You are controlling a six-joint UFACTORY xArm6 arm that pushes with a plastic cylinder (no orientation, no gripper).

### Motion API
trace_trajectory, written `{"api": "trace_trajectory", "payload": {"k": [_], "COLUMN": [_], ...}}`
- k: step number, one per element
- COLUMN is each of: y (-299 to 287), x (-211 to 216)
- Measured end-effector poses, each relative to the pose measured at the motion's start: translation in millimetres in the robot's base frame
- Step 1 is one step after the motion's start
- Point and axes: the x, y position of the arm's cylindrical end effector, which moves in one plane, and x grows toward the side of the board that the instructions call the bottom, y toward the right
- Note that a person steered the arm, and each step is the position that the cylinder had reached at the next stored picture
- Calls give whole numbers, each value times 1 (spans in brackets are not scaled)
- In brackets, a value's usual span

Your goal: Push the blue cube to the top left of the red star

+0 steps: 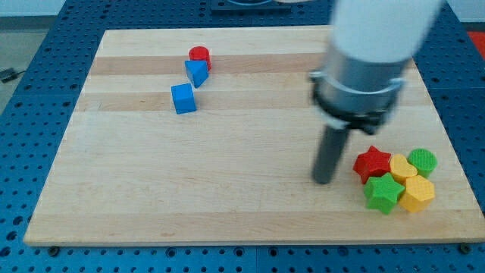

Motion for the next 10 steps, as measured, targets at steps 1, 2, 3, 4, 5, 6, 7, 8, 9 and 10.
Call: {"api": "trace_trajectory", "payload": {"k": [1,2,3,4,5,6,7,8,9,10], "y": [-140,-243,-302,-302,-269,-241,-197,-153,-108,-60], "x": [13,-29,-98,-136,-150,-156,-156,-156,-156,-152]}}
